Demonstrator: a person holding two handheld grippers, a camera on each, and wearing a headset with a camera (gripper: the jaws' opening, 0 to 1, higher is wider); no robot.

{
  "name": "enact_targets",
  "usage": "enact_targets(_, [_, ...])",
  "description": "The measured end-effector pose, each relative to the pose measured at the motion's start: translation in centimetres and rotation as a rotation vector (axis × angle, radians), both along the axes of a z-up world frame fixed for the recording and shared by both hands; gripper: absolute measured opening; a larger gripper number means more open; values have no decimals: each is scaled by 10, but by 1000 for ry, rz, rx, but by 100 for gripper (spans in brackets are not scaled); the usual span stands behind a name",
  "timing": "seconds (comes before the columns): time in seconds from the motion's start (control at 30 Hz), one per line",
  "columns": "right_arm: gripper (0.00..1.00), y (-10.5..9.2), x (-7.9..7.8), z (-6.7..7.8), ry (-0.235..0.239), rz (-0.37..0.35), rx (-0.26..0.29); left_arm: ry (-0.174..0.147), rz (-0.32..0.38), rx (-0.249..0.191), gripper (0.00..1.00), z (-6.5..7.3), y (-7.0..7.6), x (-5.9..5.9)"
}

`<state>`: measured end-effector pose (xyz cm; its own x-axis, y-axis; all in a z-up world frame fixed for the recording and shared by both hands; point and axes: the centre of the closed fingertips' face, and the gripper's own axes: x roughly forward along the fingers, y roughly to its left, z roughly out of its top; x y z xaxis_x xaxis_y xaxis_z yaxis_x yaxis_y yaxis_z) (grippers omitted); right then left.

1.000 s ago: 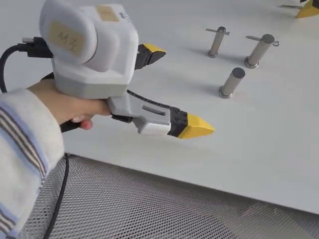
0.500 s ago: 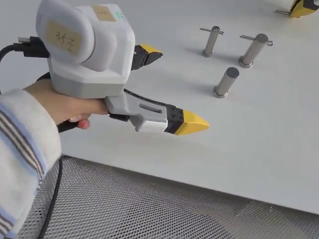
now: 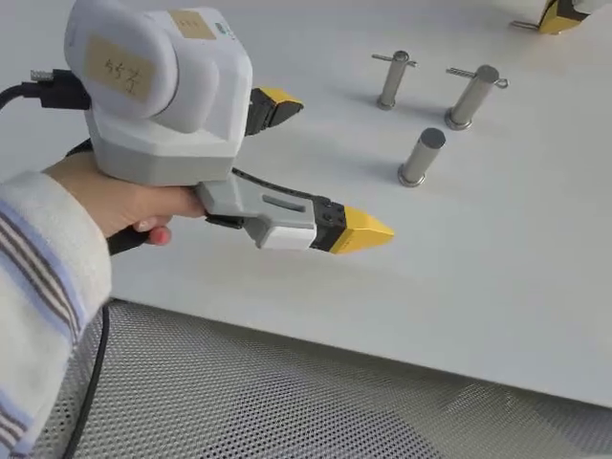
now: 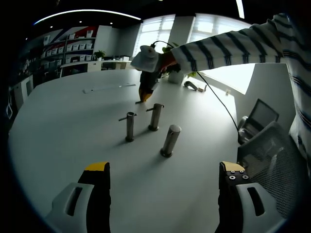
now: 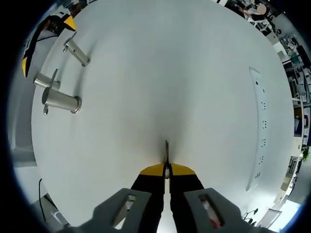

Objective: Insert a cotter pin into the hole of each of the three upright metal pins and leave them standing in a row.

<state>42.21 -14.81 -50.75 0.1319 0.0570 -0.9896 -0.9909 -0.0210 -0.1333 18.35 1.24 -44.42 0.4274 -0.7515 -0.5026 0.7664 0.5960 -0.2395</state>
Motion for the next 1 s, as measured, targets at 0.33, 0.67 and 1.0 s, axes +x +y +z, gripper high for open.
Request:
enact_targets(0.33, [0, -9, -17, 21, -20, 61, -16, 7, -25, 10, 91, 1, 1, -6])
enact_targets(0.67, [0, 23, -47, 80, -163, 76, 227, -7, -3, -50, 84, 30, -2, -2])
enact_targets(1.0, [0, 68, -101, 124, -360, 211, 385, -1, 43, -94, 78, 48, -8, 4])
